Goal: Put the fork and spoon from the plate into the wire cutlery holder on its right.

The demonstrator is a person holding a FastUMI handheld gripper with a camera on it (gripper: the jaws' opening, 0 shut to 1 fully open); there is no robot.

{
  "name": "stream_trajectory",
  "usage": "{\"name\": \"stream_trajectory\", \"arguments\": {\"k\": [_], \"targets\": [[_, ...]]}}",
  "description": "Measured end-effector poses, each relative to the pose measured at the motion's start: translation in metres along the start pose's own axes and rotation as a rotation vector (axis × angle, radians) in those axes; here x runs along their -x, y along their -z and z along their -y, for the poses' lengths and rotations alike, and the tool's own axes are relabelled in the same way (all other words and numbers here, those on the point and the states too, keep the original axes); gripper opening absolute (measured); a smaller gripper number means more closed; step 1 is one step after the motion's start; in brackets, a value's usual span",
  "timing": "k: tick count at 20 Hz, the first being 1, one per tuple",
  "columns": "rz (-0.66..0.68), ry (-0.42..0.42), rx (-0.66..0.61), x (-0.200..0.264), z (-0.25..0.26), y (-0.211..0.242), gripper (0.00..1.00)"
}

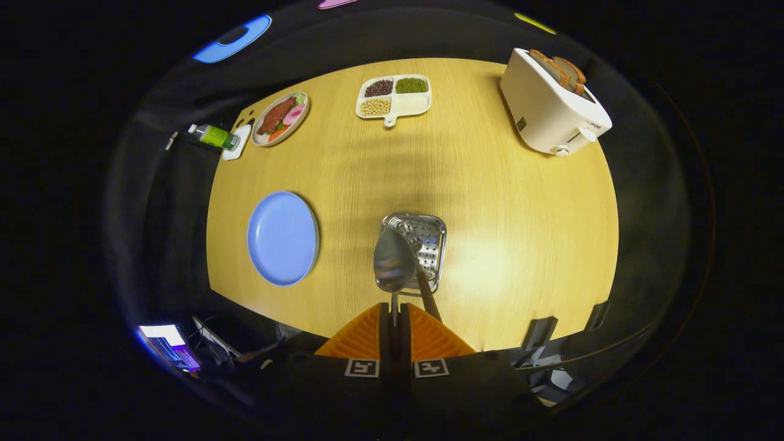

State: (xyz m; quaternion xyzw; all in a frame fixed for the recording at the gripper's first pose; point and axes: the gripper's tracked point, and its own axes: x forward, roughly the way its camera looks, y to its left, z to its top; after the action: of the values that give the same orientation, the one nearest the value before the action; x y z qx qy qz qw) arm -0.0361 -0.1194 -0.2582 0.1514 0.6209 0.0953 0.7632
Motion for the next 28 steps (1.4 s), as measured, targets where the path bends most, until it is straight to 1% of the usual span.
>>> {"name": "stream_trajectory", "arguments": {"k": [4, 7, 8, 11, 17, 19, 22, 24, 25, 26, 27, 28], "targets": [[-0.129, 0.025, 0.033, -0.018, 0.007, 0.000, 0.06], [-0.204, 0.024, 0.039, -0.032, 0.007, -0.004, 0.06], [-0.228, 0.030, 0.040, -0.035, 0.008, -0.006, 0.08], [-0.283, 0.056, 0.039, -0.051, 0.014, -0.013, 0.08], [-0.315, 0.056, 0.028, -0.069, 0.009, -0.027, 0.08], [-0.319, 0.053, 0.025, -0.074, 0.008, -0.031, 0.10], [-0.306, 0.034, 0.030, -0.078, 0.006, -0.034, 0.13], [-0.290, 0.014, 0.040, -0.078, 0.003, -0.036, 0.12], [-0.278, 0.001, 0.047, -0.076, 0.000, -0.037, 0.17], [-0.259, -0.014, 0.057, -0.074, -0.003, -0.039, 0.27], [-0.236, -0.022, 0.072, -0.071, -0.005, -0.040, 0.35], [-0.208, -0.042, 0.082, -0.067, -0.006, -0.042, 0.50]]}}
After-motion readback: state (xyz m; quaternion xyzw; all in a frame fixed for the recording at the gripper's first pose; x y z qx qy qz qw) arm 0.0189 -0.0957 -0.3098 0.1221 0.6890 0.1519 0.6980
